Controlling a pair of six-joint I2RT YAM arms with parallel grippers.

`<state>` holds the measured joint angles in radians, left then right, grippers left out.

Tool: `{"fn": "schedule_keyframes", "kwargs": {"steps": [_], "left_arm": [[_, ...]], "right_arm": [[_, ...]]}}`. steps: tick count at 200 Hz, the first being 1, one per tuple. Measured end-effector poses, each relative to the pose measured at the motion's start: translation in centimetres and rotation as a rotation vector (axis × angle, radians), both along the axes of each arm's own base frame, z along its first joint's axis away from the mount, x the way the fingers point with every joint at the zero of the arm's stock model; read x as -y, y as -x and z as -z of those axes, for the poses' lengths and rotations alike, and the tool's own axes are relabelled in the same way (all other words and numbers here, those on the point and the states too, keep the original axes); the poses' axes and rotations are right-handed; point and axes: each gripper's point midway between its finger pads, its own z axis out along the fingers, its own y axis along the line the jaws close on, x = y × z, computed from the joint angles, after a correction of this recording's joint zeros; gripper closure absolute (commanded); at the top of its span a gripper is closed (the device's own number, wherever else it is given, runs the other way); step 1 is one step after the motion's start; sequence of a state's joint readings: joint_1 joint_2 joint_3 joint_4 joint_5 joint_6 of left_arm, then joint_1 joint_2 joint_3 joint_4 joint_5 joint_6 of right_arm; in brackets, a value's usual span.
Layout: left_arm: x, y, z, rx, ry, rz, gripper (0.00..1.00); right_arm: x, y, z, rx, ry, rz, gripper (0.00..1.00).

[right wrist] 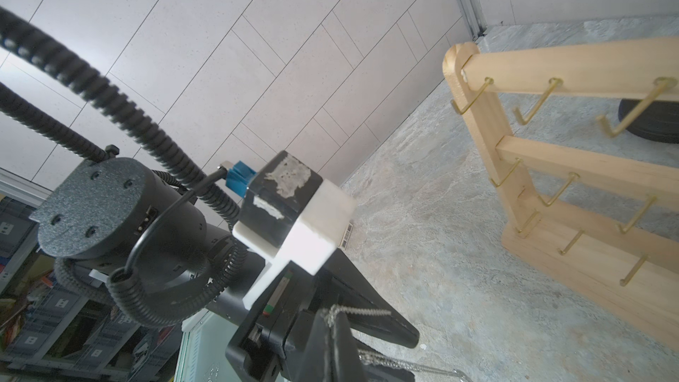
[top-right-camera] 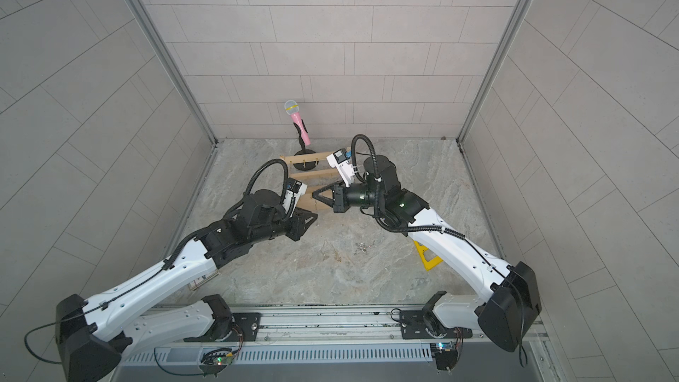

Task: Hang the necklace on the jewelry display stand
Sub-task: Pick up the necklace from the center of the board.

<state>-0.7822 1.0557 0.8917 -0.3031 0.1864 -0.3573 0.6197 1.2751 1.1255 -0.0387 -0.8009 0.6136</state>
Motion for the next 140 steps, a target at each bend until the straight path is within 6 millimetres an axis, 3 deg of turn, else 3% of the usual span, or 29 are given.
{"fn": "schedule_keyframes", "kwargs": {"steps": [140], "left_arm": [[0.14, -0.39, -0.71, 0.030, 0.001, 0.000, 0.73]], "right_arm": [[-0.61, 0.66, 0.02, 0.000, -0.001, -0.024, 1.00]]}}
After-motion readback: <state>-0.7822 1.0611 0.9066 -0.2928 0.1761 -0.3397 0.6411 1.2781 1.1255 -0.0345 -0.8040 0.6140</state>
